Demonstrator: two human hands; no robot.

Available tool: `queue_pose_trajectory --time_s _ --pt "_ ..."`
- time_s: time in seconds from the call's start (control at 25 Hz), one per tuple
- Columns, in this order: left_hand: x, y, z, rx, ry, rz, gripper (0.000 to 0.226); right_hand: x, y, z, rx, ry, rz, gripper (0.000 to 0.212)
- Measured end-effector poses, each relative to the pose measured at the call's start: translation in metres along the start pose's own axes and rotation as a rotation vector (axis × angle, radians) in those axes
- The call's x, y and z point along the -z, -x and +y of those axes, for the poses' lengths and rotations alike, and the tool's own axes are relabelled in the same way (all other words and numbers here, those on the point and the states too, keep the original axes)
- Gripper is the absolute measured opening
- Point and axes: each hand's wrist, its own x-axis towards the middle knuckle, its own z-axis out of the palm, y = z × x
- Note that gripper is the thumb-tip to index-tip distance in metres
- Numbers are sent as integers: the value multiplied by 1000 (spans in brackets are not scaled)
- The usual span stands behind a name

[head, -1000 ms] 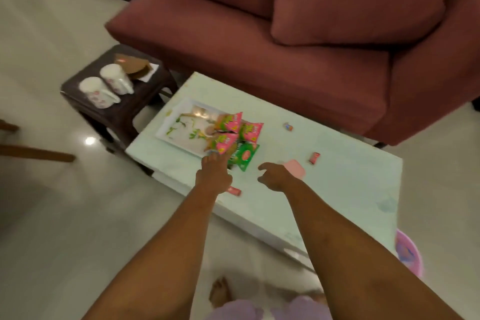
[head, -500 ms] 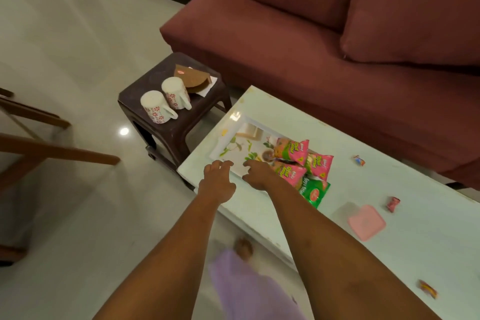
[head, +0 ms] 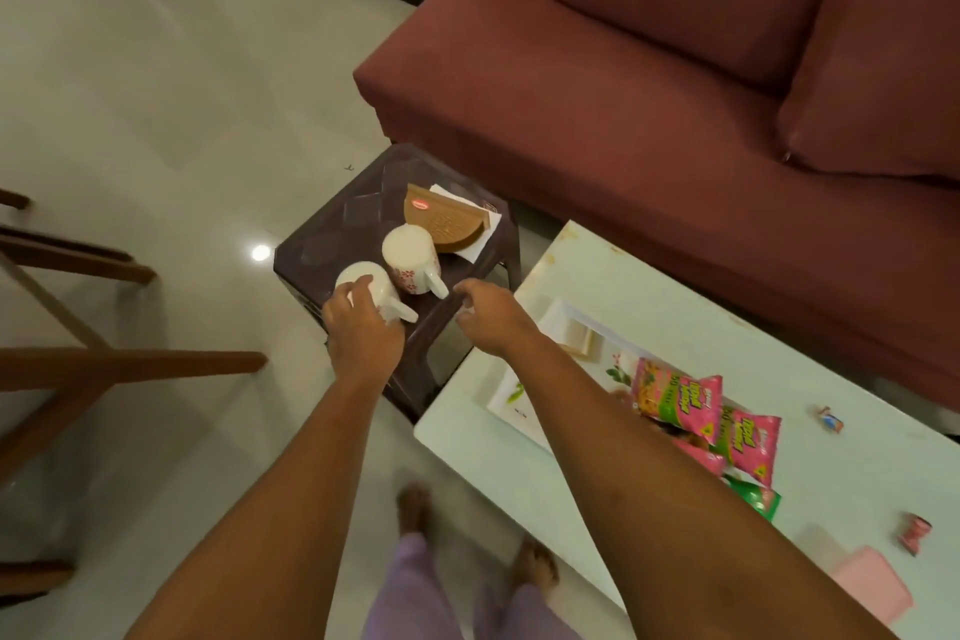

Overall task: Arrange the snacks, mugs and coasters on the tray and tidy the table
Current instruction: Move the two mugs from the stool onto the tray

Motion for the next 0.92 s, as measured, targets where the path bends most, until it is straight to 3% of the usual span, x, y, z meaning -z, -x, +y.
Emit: queue_pose_trajectory --time_s 0.08,0.2,0.32,0.52,0.92 --pt "0 -33 -17 52 37 -1 81 -6 -26 -15 -10 -34 23 49" --pt "-11 -70 -45 23 -27 -152 107 -17 -68 -32 -17 -7 88 55" --pt "-27 -83 -65 -151 -118 -272 120 -24 -94 -42 24 201 68 71" --pt "-37 -108 -61 -211 -130 -321 97 -36 -127 -48 79 471 -6 91" --pt "-30 -109 -47 -279 -256 -319 85 -48 -138 -50 102 522 75 83"
